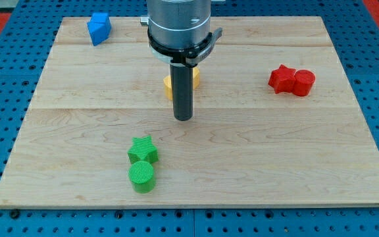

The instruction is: Move the red star to the bottom left of the blue triangle

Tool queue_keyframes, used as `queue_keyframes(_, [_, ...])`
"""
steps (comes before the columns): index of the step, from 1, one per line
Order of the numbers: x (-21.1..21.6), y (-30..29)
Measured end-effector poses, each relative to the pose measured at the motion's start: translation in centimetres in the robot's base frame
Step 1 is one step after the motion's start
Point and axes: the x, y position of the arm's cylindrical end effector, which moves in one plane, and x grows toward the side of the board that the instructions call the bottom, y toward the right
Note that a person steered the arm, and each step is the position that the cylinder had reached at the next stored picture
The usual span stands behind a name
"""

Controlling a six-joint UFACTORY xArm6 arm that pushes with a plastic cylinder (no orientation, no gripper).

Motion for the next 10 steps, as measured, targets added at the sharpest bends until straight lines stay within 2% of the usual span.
queue_keyframes(1, [0.0, 0.0])
queue_keyframes(4, [-0.4, 7.4])
queue_keyframes(5, [-4.1, 12.9])
queue_keyframes(6, [-5.5, 18.6])
queue_keyframes(8, [-4.6, 23.9])
queue_keyframes(9, [-5.0, 26.3])
queue_keyframes(10, [-7.2, 25.5])
